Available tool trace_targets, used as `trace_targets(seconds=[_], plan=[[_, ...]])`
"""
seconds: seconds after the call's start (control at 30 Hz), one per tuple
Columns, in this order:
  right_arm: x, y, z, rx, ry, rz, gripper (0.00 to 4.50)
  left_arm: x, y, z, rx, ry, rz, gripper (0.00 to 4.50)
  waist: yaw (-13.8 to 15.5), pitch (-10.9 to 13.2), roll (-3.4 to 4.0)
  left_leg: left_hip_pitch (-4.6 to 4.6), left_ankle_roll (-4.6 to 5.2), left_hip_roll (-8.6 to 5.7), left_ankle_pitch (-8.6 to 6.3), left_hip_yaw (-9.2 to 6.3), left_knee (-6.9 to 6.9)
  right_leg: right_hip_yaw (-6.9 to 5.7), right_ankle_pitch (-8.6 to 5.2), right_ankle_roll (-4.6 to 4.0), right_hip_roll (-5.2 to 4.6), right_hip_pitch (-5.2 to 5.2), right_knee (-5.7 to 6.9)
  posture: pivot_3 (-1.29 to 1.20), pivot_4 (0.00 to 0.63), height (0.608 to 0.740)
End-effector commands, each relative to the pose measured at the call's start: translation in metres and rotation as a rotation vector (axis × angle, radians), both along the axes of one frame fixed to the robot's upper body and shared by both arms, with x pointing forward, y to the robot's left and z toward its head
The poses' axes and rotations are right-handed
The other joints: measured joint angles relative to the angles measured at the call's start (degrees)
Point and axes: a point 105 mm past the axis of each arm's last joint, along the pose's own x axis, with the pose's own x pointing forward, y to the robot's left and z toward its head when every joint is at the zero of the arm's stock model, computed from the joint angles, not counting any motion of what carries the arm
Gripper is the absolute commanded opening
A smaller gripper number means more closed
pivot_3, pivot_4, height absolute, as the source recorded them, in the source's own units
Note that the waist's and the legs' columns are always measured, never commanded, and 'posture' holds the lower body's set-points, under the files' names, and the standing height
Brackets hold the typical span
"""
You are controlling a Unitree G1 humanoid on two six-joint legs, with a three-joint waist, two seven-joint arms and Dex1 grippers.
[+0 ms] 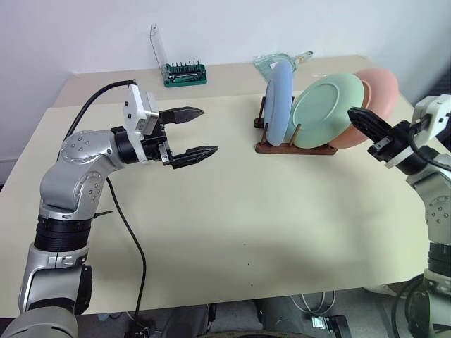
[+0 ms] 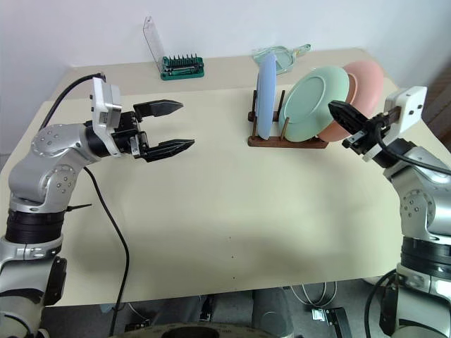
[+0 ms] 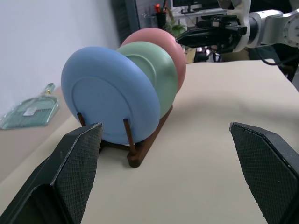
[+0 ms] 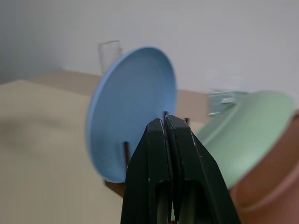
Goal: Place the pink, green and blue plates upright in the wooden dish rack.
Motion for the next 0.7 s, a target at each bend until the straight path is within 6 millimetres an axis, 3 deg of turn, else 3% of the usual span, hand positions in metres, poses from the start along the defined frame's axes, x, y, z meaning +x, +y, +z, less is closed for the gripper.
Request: trace_targets(seconds=[0.03, 0.43, 0.7], plan=[[-0.001, -0.014, -0.002, -0.149, -0.053, -0.099, 0.05, -0.006, -0.003, 0.009, 0.04, -0.06, -0.045, 4.5, -0.1, 0.0, 0.0, 0.02, 0.0, 0.0, 0.0, 0.0, 0.0, 0.0, 0.0, 0.0, 0.0, 0.02, 0.0, 0.0, 0.15, 0.74], [0.019, -0.012, -0.029, -0.306, -0.015, -0.127, 0.05, -0.007, -0.009, 0.006, 0.024, -0.07, -0.031, 4.5, -0.3, 0.0, 0.0, 0.06, -0.01, 0.01, 0.0, 0.0, -0.01, 0.0, 0.0, 0.0, 0.01, 0.06, -0.02, 0.0, 0.15, 0.74], [0.032, -0.001, -0.024, -0.316, -0.051, -0.097, 0.05, -0.007, -0.006, 0.007, 0.019, -0.071, -0.011, 4.5, -0.3, 0.0, 0.0, 0.06, -0.01, 0.01, 0.01, -0.01, 0.0, 0.0, 0.0, 0.0, 0.01, 0.07, -0.02, 0.0, 0.15, 0.74]])
